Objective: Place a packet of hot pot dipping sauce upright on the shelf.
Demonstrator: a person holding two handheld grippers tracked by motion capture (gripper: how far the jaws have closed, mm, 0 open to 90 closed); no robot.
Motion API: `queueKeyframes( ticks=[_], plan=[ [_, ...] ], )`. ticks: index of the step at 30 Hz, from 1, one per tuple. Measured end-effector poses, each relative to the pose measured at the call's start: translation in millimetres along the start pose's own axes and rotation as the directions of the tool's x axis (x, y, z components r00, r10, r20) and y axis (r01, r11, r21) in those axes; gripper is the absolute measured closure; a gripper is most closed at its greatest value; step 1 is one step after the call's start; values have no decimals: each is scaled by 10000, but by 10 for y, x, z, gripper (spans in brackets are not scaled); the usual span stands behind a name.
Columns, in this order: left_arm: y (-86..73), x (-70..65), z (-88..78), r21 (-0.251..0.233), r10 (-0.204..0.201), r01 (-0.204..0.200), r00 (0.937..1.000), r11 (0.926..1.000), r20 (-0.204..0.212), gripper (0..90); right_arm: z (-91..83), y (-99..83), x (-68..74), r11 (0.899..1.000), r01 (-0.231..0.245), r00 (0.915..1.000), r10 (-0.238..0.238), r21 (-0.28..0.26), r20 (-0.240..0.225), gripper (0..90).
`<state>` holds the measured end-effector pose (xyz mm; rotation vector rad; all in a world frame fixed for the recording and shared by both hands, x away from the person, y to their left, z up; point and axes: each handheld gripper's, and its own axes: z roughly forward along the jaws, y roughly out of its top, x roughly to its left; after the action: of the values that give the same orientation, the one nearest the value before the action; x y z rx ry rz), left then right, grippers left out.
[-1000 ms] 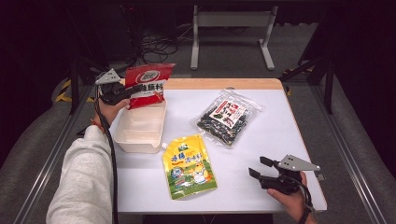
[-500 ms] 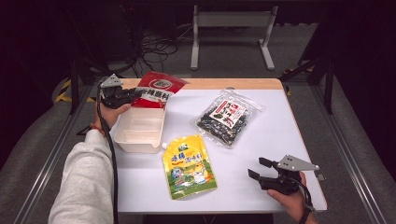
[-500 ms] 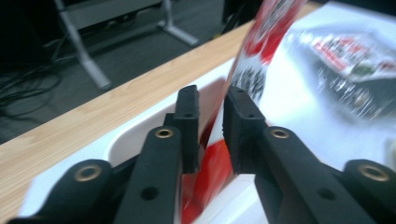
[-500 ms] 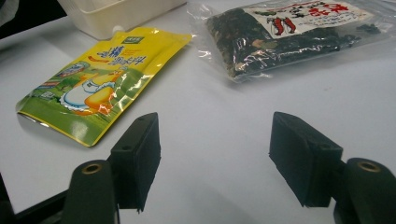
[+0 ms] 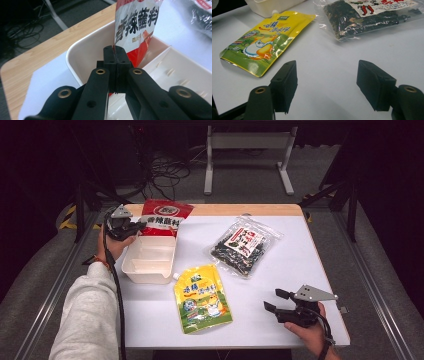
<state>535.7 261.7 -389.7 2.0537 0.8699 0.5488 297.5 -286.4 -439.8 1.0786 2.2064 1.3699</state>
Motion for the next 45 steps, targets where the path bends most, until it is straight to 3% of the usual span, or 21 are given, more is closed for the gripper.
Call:
queueKeyframes(
  ticks=[11,17,21,29,32,36,38,40,41,42,45],
  plan=[
    [-24,-17,65,894,371,-351,9991,9954,-213,900,22,1,-63,9996,-128,9994,119,267,340,334],
    [-53,6,42,559,-264,276,9994,9981,-215,867,72,11,-144,9978,-498,9975,475,433,529,350],
    [-73,1,-2,192,-388,392,9990,9990,-234,833,125,44,-185,9968,-584,9965,549,538,630,386],
    [-113,-14,-209,-527,-777,751,9958,9958,-490,765,302,138,-212,9966,-175,9987,136,804,484,485],
    [-118,-122,-372,-1105,-791,737,9959,9911,-447,745,414,182,-215,9956,-46,9990,4,938,457,494],
    [-145,-305,-624,-1766,-674,644,9977,9822,-108,740,603,255,-166,9912,669,9970,-708,1139,302,512],
    [-190,-414,-762,-2037,-681,672,9977,9767,26,738,706,303,-129,9845,1243,9906,-1302,1238,411,517],
    [-212,-453,-805,-2097,-695,706,9975,9752,126,735,776,336,-121,9821,1402,9885,-1461,1261,383,522],
    [-306,-602,-930,-2306,-736,804,9966,9697,380,723,829,360,-111,9797,1559,9860,-1620,1260,398,534],
    [-306,-602,-930,-2306,-736,804,9966,9697,380,719,859,374,-106,9774,1684,9836,-1752,1280,438,543],
    [-434,-842,-1070,-2407,-538,673,9966,9683,624,719,916,395,-111,9749,1798,9815,-1866,1310,418,575]
  ],
)
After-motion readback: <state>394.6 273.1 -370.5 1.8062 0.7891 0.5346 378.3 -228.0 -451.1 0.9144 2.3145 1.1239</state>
